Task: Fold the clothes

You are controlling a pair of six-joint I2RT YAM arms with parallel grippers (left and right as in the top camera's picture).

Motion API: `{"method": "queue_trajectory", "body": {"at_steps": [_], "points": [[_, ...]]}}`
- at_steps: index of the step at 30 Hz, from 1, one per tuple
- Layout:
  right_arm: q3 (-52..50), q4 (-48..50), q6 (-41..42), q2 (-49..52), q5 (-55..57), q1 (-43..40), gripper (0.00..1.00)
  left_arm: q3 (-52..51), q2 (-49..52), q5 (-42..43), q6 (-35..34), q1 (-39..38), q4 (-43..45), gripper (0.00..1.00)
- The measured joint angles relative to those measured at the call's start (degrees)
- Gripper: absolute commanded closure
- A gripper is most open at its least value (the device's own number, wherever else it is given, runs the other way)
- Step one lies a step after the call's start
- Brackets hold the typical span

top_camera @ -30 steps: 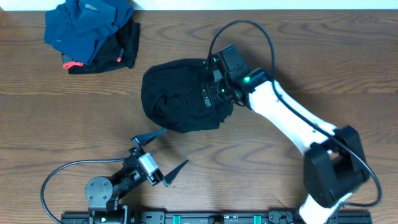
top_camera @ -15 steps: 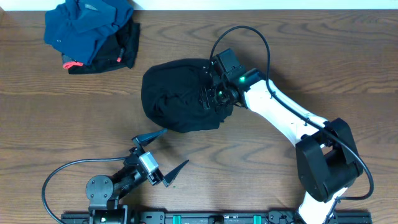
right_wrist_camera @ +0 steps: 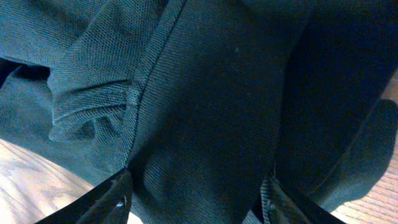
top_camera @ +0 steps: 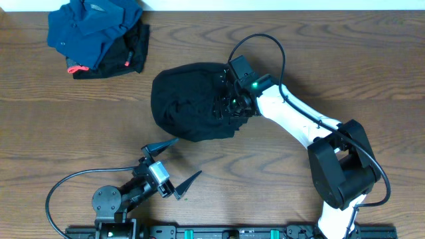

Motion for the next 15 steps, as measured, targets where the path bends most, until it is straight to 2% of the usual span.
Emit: {"method": "queue_trajectory", "body": {"at_steps": [3,8,10,12,15], "points": [[0.0,0.79,0.37,0.04,0.0,0.07,0.38,0.0,0.0,0.0,0.02,0.02,0.0,0.02],[0.0,3.8,1.38,0.04,-0.02,0.17,0.61,0.0,0.0,0.0,0.0,0.0,0.0,0.02],[0.0,4.76,1.55,0.04,-0.15,0.24,0.75,0.0,0.0,0.0,0.0,0.0,0.0,0.02],[0.0,5.01,1.99,0.04,-0.17,0.33,0.99,0.0,0.0,0.0,0.0,0.02,0.0,0.02],[0.0,5.25,2.34,0.04,-0.39,0.35,0.99,0.0,0.0,0.0,0.0,0.0,0.0,0.02]]}}
